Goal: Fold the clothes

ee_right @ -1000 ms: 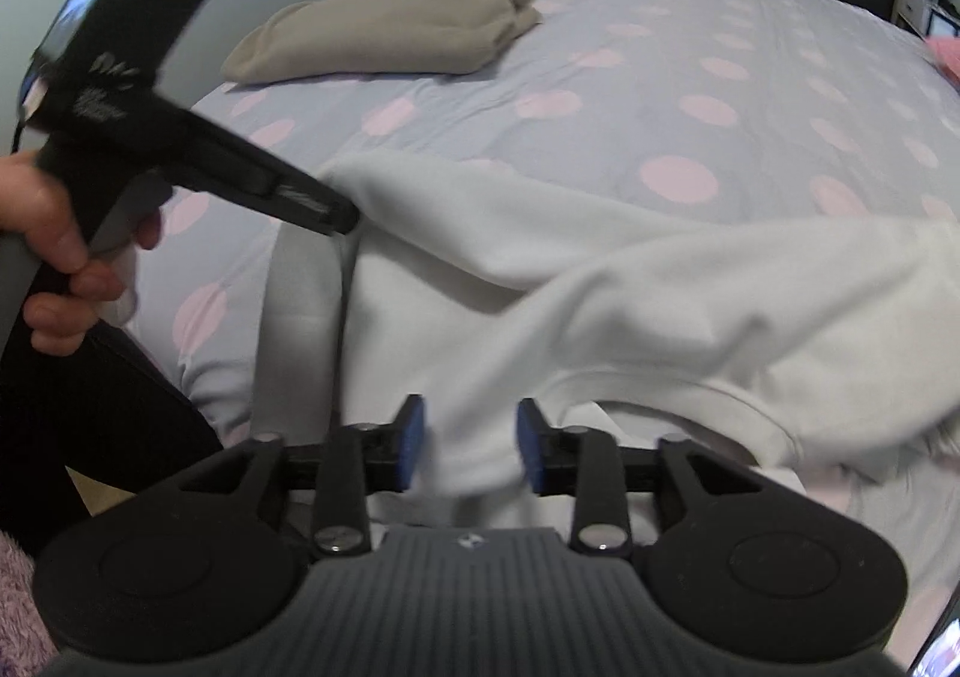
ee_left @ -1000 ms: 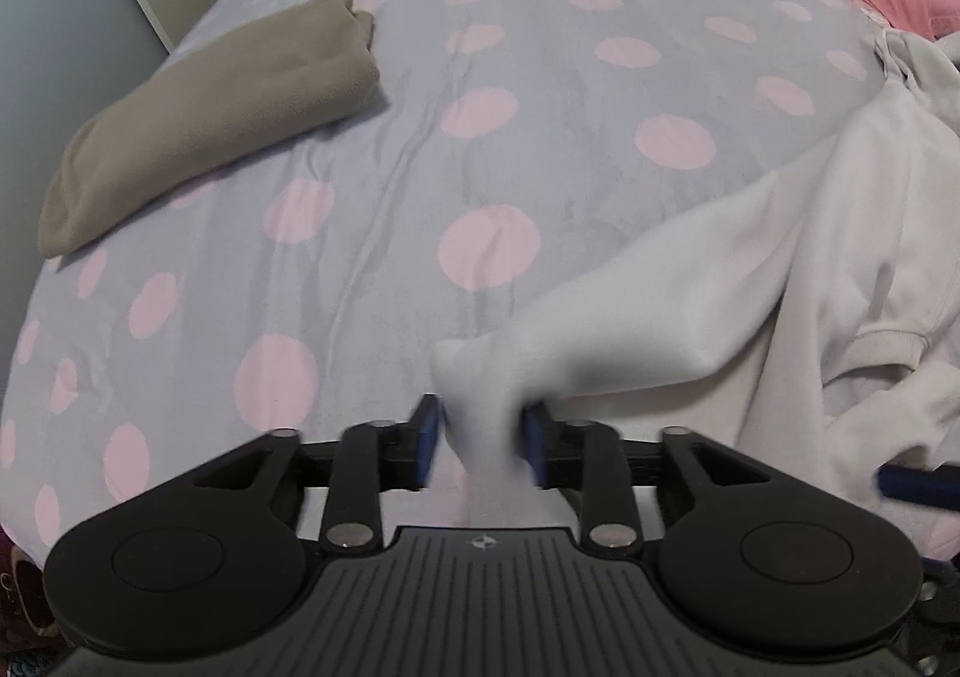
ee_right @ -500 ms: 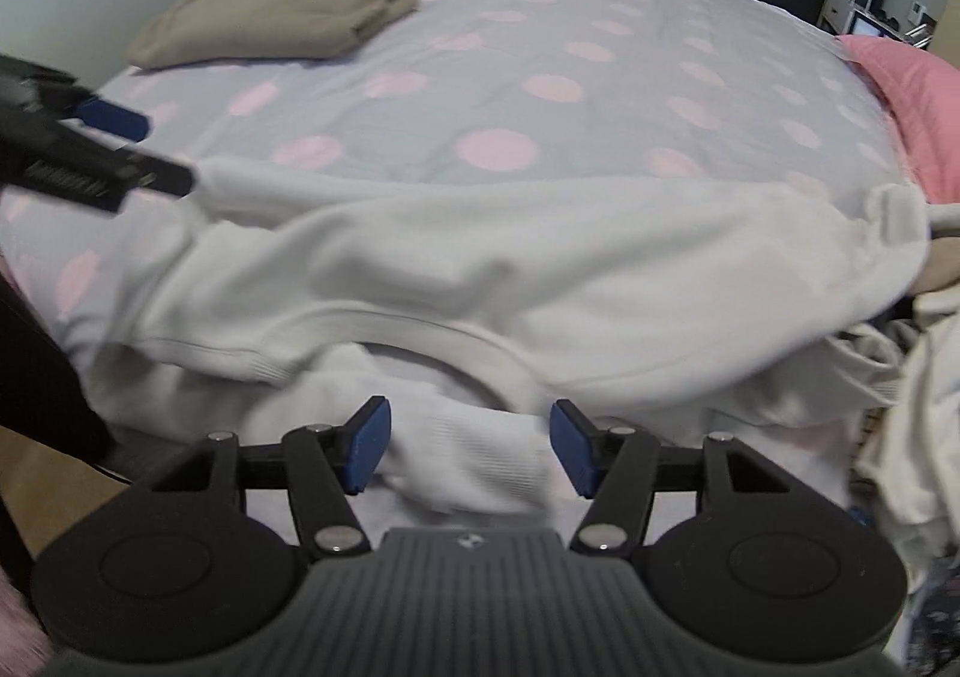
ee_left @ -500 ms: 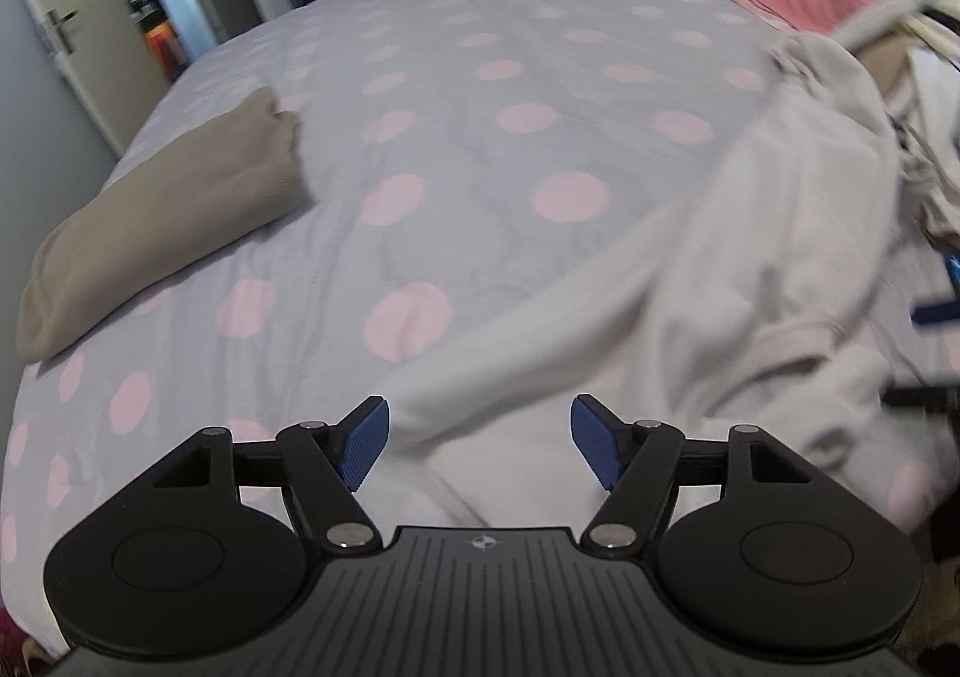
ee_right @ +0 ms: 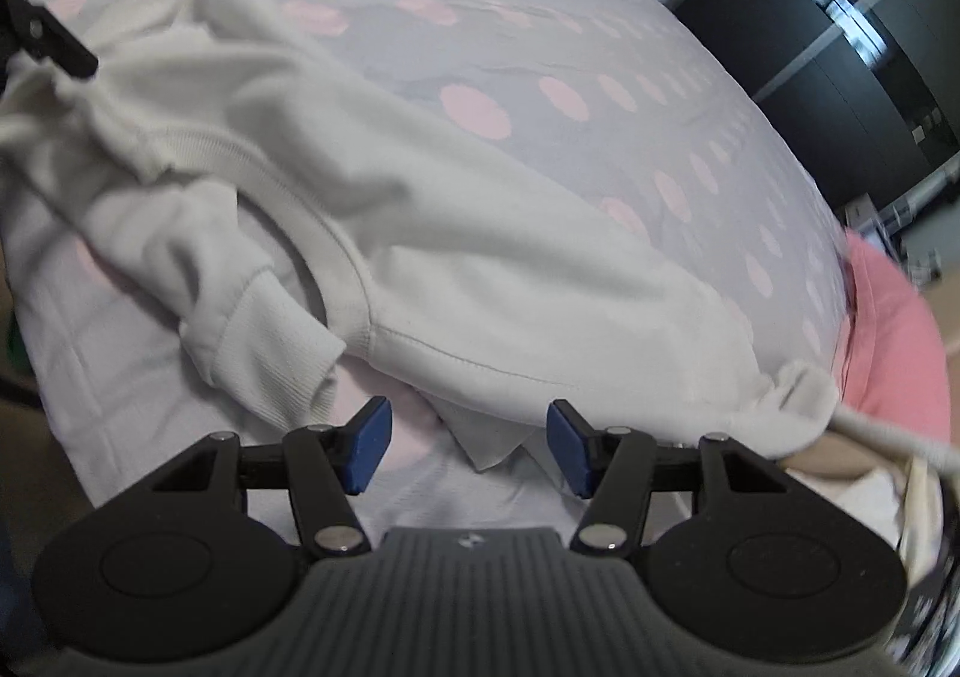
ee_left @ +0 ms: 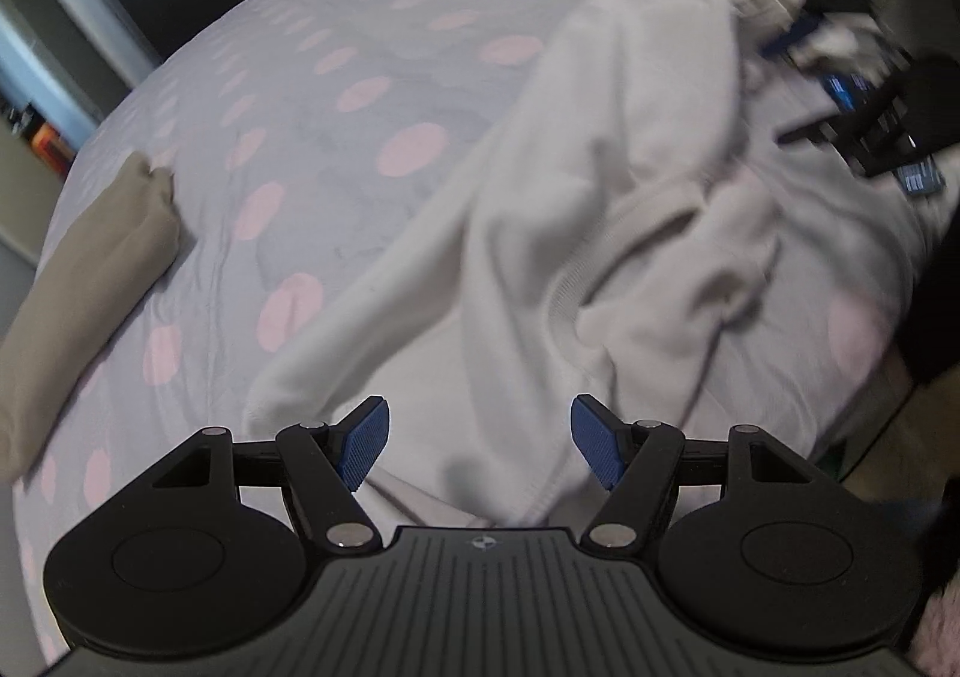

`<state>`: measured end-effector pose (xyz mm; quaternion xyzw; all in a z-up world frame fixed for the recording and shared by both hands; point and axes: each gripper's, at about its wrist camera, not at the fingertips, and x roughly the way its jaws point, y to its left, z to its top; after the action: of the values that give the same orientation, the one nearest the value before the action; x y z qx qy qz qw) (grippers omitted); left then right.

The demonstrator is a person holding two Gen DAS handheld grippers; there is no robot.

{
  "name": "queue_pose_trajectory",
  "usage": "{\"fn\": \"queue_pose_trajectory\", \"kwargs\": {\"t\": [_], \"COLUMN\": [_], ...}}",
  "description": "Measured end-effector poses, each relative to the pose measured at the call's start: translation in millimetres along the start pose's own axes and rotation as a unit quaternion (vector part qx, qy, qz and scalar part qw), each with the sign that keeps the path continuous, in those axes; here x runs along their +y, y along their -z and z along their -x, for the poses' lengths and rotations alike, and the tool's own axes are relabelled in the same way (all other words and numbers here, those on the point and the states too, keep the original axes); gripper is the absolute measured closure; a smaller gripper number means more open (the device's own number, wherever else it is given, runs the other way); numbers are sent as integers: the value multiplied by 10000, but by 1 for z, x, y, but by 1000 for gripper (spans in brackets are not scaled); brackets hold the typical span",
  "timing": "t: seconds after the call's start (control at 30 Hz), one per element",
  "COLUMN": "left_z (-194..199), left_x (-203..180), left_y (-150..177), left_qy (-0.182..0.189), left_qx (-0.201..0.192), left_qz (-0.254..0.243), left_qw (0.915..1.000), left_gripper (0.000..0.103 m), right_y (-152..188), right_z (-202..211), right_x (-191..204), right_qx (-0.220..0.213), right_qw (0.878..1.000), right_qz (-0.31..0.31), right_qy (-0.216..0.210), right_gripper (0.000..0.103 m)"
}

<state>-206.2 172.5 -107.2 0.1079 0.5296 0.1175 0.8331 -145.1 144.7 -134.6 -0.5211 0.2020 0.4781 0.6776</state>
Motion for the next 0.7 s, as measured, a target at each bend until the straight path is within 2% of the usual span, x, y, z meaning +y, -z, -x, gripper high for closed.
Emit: {"fn": "queue_pose_trajectory", "kwargs": {"t": [0.1, 0.27, 0.4, 0.53, 0.6, 0.7], "left_z": [-7, -12, -16, -29, -35, -39], "left_x": [-10, -24, -35, -35, -32, -19], "left_y": [5, 14, 16, 16, 15, 13], "left_qy": [-107, 67, -24, -314, -347, -209], "left_qx": [132, 204, 200, 311, 376, 426], "left_qz": [-226, -550, -761, -855, -815, -440], "left_qw": [9996, 9983, 9969, 9954, 9954, 9979], "left_gripper": [37, 37, 36, 38, 50, 68], "right_y": [0, 9, 16, 19, 21, 20], "right_z": [-11, -29, -39, -44, -48, -54], "right_x": [13, 41, 50, 46, 43, 40], "right_qx": [-73, -161, -257, -281, -289, -282], "right_qw": [9962, 9788, 9683, 9652, 9635, 9625], "right_qz": [834, 1980, 2375, 2462, 2504, 2505], "right_qy": [222, 508, 729, 829, 903, 999], "right_gripper": [43, 43, 43, 43, 43, 44]}}
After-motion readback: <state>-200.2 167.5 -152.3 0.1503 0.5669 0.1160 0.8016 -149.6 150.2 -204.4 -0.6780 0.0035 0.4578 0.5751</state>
